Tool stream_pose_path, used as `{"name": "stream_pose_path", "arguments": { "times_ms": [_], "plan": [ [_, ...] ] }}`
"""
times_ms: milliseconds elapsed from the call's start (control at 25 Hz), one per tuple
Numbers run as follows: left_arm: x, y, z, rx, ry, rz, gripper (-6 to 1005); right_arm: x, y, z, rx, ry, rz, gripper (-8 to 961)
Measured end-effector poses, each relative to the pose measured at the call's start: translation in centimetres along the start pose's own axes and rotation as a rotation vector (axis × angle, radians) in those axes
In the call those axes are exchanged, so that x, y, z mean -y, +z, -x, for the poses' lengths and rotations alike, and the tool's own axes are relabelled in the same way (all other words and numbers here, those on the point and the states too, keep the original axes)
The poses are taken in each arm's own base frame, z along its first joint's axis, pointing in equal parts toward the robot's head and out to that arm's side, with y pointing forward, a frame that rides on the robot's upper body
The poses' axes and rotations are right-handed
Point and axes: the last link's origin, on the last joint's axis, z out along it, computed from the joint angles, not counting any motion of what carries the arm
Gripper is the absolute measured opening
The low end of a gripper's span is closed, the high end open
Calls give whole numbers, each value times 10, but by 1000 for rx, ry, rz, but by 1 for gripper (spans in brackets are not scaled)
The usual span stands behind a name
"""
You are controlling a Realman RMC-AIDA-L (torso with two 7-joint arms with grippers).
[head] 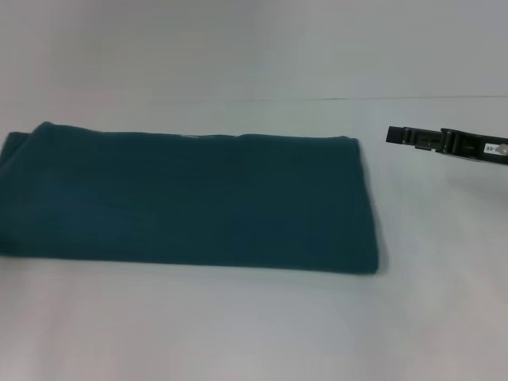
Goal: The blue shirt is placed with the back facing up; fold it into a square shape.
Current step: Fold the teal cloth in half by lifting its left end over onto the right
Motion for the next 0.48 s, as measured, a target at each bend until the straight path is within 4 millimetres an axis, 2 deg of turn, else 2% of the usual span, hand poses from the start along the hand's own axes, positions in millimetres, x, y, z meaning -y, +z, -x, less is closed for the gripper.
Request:
{"name": "stream_pose_path", "arguments": {
  "times_ms": [160, 280, 400, 480],
  "plan": [
    [9, -5, -1, -9, -17, -29, 84, -1, 3, -1, -4, 2, 2, 904],
    [4, -4, -2, -15, -24, 6, 90, -1, 3, -2, -7, -2, 4, 903],
    [-20, 1, -5, -18, -12, 116, 97, 0, 2, -5, -7, 1, 5, 901],
    [-50, 7, -7, -39, -9, 253, 101, 1, 1, -7, -7, -3, 6, 900]
  ]
}}
